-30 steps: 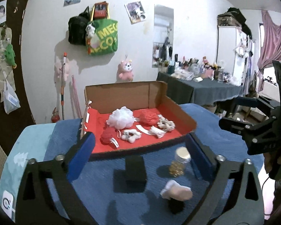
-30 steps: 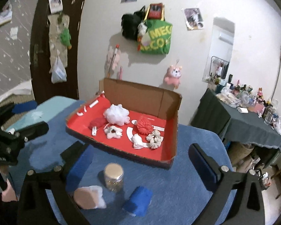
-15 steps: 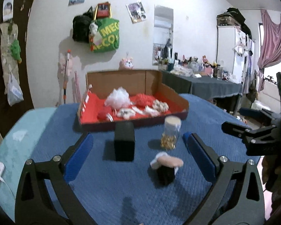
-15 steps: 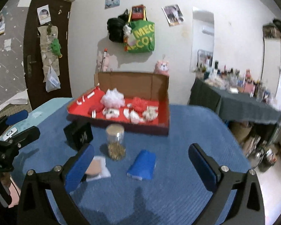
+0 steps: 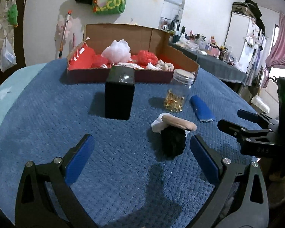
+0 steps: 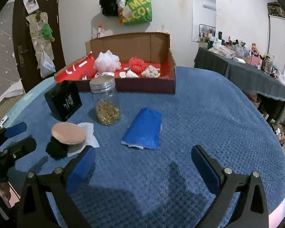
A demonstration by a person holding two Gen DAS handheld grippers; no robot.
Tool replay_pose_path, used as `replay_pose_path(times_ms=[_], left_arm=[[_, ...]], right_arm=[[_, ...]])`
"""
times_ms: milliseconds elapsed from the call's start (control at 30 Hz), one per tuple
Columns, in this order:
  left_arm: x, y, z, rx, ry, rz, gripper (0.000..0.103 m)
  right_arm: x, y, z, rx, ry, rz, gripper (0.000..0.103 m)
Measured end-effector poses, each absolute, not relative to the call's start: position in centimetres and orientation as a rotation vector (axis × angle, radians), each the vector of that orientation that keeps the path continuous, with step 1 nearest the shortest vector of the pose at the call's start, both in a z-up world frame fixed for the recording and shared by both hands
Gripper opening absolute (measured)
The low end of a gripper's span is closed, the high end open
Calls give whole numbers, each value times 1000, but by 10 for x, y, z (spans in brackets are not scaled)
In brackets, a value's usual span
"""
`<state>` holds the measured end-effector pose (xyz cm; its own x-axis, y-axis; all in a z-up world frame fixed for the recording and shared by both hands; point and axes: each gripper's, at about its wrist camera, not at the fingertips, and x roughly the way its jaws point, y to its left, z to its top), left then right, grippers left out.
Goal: Organize soft objects
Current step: 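Grasp the black pom-pom with the left tool while the right tool grasps the blue cloth, then carry the pom-pom and blue cloth into the red box and open both tools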
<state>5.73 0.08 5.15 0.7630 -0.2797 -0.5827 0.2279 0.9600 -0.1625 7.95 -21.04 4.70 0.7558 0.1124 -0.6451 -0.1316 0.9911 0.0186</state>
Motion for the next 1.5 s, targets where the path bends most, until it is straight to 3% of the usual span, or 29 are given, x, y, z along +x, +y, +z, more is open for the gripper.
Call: replay_pose_path(times_ms=[433,567,633,667,700,733,767,833,933,1500], left_arm=[[69,-17,45,-47,716,-344,101],[77,-28,42,-16,740,-376,77],[83,-32,38,-11,765,-385,63],[88,-34,36,-16,787,-394,49],[91,-35,33,-22,804,-403,42],[95,-37,30,-33,822,-411,40],[96,-37,28,-39,828,-410,33],[96,-36,29,-47,820,-412,32],[94,-31,32,-79,822,-442,31],[83,7,52,-39,818,-387,31]], right_arm=[[118,-218,36,2,796,165,103],[145,-217,30,8,857,179,101],[159,-218,25,29,910,199,85],[163,-218,24,31,920,197,82],[166,-218,23,22,920,187,73],[167,-217,24,11,914,197,57],[167,-216,25,8,914,209,51],[161,-214,26,-2,897,235,30],[143,-211,33,-33,853,242,20],[107,-150,62,-30,848,517,20]])
